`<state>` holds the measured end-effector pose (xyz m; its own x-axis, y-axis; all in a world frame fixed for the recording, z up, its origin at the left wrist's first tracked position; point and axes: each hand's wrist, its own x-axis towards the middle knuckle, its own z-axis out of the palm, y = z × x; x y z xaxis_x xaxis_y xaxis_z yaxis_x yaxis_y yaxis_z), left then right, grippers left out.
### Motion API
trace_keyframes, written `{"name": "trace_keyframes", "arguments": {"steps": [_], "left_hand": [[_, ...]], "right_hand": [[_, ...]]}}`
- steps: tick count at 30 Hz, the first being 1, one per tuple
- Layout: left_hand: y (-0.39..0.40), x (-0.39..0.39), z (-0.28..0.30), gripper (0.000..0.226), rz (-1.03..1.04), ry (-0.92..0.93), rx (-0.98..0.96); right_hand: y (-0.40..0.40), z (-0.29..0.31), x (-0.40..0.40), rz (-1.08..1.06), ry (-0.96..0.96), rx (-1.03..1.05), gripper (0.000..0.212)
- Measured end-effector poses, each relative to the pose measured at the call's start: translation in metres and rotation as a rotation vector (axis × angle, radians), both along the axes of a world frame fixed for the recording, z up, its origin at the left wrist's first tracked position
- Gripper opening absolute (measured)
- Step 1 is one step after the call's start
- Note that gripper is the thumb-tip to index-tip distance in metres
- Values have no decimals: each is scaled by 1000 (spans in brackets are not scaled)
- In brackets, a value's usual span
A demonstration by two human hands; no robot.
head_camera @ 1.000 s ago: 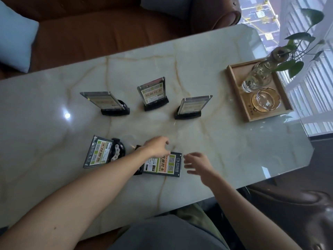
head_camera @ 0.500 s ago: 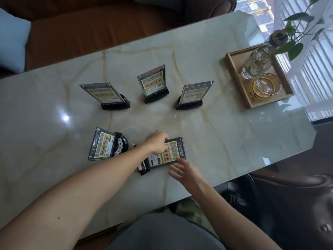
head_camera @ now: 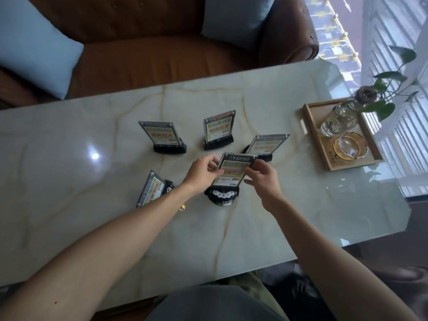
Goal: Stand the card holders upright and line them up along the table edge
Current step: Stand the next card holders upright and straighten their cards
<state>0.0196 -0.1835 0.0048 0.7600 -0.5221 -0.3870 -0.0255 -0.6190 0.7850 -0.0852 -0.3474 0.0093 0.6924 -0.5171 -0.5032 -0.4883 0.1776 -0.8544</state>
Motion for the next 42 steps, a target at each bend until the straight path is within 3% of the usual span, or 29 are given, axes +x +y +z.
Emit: {"name": "trace_keyframes", "arguments": {"steps": [6,12,20,23,26,33,42], "left_hand": [[15,-3,-2,18,135,-46,-67],[29,-16,-13,25,233,9,-106],[38,-23,-22,18,314,110,-172],[38,-24,-16,20,293,115,-145],[42,-28,-8,20,277,56,-88],[58,-34,-2,15,341,49,-178],[58,-72,-8,11,310,172,-141]], "right_hand": [[4,7,17,165,1,-284,9],[17,2,11,273,19,-428,8],[26,6,8,281,30,-375,6],[27,9,9,285,47,-315,20],[31,11,4,279,81,-278,17],[41,9,-13,207,158,-188,41],[40,5,-41,228,240,-172,28]]}}
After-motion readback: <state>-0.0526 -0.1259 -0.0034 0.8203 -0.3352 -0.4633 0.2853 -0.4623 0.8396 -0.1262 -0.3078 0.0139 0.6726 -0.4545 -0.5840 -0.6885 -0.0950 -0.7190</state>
